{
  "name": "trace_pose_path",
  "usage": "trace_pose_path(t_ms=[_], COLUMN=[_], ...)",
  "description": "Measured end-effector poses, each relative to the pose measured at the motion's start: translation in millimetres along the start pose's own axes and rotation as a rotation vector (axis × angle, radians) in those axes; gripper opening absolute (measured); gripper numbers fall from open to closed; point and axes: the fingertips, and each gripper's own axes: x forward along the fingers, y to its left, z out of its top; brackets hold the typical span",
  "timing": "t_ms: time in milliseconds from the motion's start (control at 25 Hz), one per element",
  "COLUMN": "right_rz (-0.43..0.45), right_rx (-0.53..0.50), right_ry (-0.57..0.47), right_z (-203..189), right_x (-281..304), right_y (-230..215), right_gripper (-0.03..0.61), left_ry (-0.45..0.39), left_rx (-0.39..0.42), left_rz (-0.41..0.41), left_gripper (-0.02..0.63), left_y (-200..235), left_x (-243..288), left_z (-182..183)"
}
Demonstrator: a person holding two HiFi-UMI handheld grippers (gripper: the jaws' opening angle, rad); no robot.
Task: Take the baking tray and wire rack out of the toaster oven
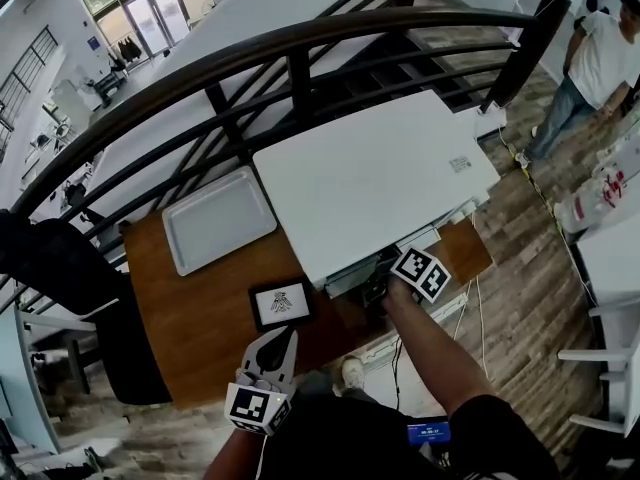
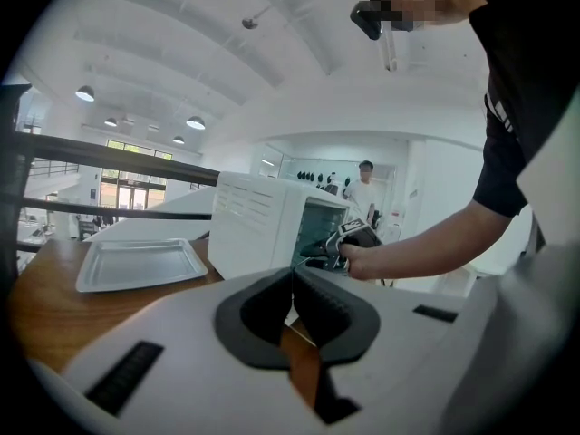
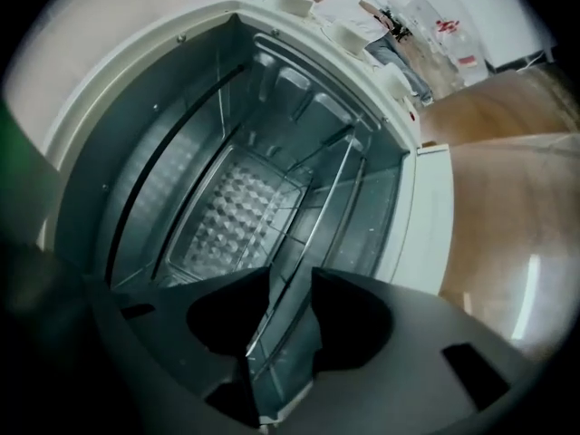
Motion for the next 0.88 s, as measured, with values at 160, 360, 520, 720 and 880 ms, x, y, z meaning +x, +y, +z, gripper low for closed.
trace_pose_path(t_ms=[160,360,520,720,880], right_rz=[-0.005,0.007,0.048,0.11,0.175], right_rx=[-0.017,0.006,0.049,0.117,0.204], right_ry=[0.005,0.016,0.037,0.035,0.045], right_z=[4,0,-2,-3,-4], right_x=[1,-13,-25,-37,-41], right_y=[3,-3,-4,-7,-7], right_gripper=[0.064,0.058,0.055,0.028,0.018], left_ry=[0.019,0.014,0.024,0.035,0.041], left_rx=[-0.01,-0.004,-0.008,-0.013,-0.022], left_rz=[0.011,-0.004,-0.023,-0.037,-0.037], left_gripper=[0.012,0.012,0.012,0.012,0.012], left_y=[2,-8,-21,-40,-48], left_x=[-1,1,4,8,5], left_z=[-3,-4,-10,-18,-20])
